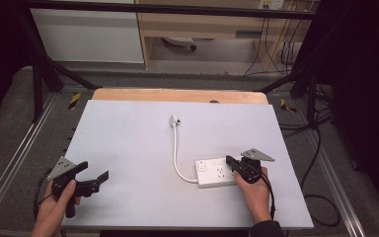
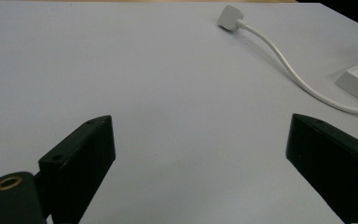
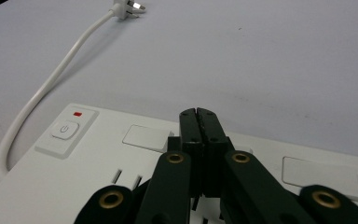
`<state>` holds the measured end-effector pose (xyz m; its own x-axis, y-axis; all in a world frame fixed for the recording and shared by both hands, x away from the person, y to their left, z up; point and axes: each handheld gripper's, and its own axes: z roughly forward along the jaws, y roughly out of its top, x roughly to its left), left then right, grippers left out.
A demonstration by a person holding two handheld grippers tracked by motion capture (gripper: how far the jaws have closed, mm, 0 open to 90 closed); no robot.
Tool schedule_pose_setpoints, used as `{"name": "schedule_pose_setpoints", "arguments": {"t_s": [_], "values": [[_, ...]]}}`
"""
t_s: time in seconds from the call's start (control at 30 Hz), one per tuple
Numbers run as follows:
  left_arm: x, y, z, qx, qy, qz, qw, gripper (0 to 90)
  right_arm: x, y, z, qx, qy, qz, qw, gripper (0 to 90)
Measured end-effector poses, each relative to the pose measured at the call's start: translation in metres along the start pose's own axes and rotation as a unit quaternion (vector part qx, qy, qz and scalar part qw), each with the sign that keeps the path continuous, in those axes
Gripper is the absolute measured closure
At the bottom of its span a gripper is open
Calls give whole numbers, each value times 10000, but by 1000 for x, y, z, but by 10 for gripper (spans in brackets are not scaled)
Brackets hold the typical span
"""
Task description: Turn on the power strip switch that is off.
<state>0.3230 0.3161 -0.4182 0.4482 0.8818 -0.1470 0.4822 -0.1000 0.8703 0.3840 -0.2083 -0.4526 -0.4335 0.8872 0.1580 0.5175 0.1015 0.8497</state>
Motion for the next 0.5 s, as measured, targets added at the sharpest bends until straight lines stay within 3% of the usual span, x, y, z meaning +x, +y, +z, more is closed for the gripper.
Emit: {"name": "schedule_pose_setpoints", "arguments": {"t_s": [0.5], "values": [[0, 0, 0, 6, -6, 7, 10000, 82, 1, 1, -1, -117, 20, -19, 9999, 894]]}}
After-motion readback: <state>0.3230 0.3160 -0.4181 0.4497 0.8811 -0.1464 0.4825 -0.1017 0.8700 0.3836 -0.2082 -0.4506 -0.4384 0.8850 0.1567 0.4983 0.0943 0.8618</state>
